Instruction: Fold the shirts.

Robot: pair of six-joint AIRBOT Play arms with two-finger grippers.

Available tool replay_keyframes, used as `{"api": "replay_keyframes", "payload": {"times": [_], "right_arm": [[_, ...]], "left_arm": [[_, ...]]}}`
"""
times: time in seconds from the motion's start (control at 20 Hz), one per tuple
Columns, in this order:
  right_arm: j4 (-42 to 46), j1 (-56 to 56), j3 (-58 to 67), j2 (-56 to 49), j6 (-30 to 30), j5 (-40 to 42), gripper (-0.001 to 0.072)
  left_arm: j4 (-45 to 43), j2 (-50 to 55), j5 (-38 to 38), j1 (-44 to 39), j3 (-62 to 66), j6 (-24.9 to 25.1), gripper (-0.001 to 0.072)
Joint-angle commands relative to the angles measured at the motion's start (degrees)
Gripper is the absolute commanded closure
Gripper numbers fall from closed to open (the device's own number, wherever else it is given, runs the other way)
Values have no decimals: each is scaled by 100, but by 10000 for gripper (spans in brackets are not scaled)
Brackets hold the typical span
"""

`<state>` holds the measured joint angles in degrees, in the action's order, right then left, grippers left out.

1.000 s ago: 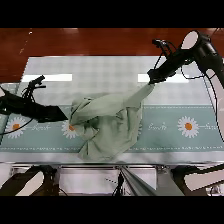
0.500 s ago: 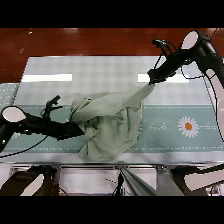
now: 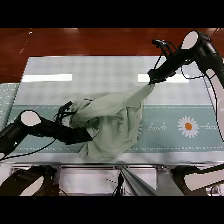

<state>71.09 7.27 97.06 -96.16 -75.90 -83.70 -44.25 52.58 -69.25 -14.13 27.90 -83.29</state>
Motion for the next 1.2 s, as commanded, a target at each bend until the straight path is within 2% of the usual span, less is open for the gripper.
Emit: {"api": "replay_keyframes", "payload": {"times": [0.0,0.1,0.2,0.35,0.45,0.5,0.6,0.7,0.9,1.0,1.15], "right_arm": [[0,4,-2,-4,11,33,687],[0,4,-2,-4,11,42,687],[-2,4,-4,-4,11,103,687],[-2,4,-4,-4,9,83,687],[0,4,-2,-4,9,83,687],[0,4,-2,-4,9,83,687],[4,4,-2,-4,9,61,687],[118,4,-2,-4,11,17,687],[127,-7,2,286,9,13,688],[105,-9,4,894,11,385,688],[144,-9,278,2111,28,1279,688]], "left_arm": [[-925,-446,-446,-42,4,-640,71],[-1394,-638,-317,-42,4,-855,71],[-1375,-520,262,-42,4,-857,71],[-1012,13,1019,-55,4,-848,72],[-417,564,1272,-96,7,-426,90],[107,841,1342,-140,7,68,212],[1196,1196,1241,-160,39,1073,681],[1753,1113,955,-131,208,1432,681],[1762,-136,201,249,1462,1502,681],[1672,-957,125,861,2524,1513,681],[1287,-1762,299,2293,4304,1510,681]]}}
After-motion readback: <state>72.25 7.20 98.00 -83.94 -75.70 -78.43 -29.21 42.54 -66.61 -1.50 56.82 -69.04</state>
